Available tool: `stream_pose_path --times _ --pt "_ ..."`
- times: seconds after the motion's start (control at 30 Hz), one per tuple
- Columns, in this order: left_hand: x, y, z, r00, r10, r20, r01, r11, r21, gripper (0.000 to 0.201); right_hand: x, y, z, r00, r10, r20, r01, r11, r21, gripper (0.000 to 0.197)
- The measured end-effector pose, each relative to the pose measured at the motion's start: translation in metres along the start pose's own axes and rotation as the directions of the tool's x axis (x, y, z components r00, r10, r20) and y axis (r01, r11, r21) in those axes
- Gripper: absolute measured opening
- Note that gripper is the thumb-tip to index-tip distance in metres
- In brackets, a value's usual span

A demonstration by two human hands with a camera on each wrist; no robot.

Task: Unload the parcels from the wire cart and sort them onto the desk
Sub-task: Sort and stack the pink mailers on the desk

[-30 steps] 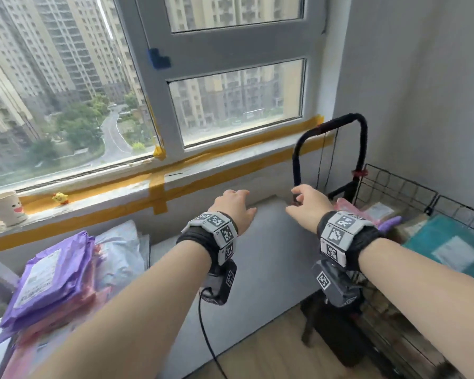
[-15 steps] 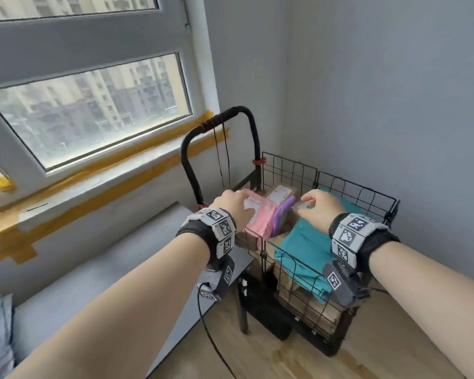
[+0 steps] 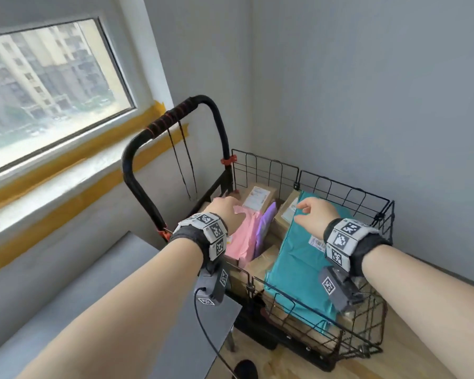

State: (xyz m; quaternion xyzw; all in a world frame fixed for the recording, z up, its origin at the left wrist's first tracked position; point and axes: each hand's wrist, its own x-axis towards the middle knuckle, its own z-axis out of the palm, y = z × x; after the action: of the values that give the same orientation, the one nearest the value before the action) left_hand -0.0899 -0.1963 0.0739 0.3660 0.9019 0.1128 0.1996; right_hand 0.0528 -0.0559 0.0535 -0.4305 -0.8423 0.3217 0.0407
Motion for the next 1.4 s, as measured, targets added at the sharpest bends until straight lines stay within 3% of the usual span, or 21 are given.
stream_pose_path --times 0.1,0.37,0.53,0.87,1.03,1.27,1.4 --pt "0.042 -0.026 -0.001 0.999 -0.031 0.022 0.031 0.999 -0.017 0.045 0.035 -0.015 0.018 0.998 0.048 0.032 -0.048 0.999 0.006 0.033" --pt "0.131 -0.081 0.023 0.963 -0.159 0.217 0.150 0.987 0.056 0.049 0.101 -0.013 0.074 0.981 0.128 0.142 -0.120 0.991 -0.065 0.031" --pt "0.170 -0.100 0.041 0.945 -0.224 0.236 0.221 0.974 0.042 0.042 0.140 -0.007 0.104 0.953 0.173 0.249 -0.156 0.984 -0.086 0.031" --pt "0.246 -0.132 0.091 0.821 -0.454 0.346 0.465 0.884 0.058 0.036 0.201 0.019 0.164 0.860 0.223 0.460 -0.160 0.972 -0.172 0.052" --pt "0.259 -0.139 0.117 0.765 -0.483 0.427 0.535 0.845 -0.002 0.031 0.212 0.027 0.179 0.837 0.258 0.483 -0.187 0.964 -0.191 0.052" --pt "0.254 -0.125 0.099 0.800 -0.496 0.337 0.547 0.834 -0.071 0.021 0.216 0.015 0.169 0.826 0.318 0.466 -0.208 0.939 -0.273 0.041" --pt "0.240 -0.111 0.069 0.850 -0.459 0.261 0.504 0.852 -0.141 0.036 0.213 0.000 0.153 0.859 0.302 0.414 -0.194 0.939 -0.283 0.041"
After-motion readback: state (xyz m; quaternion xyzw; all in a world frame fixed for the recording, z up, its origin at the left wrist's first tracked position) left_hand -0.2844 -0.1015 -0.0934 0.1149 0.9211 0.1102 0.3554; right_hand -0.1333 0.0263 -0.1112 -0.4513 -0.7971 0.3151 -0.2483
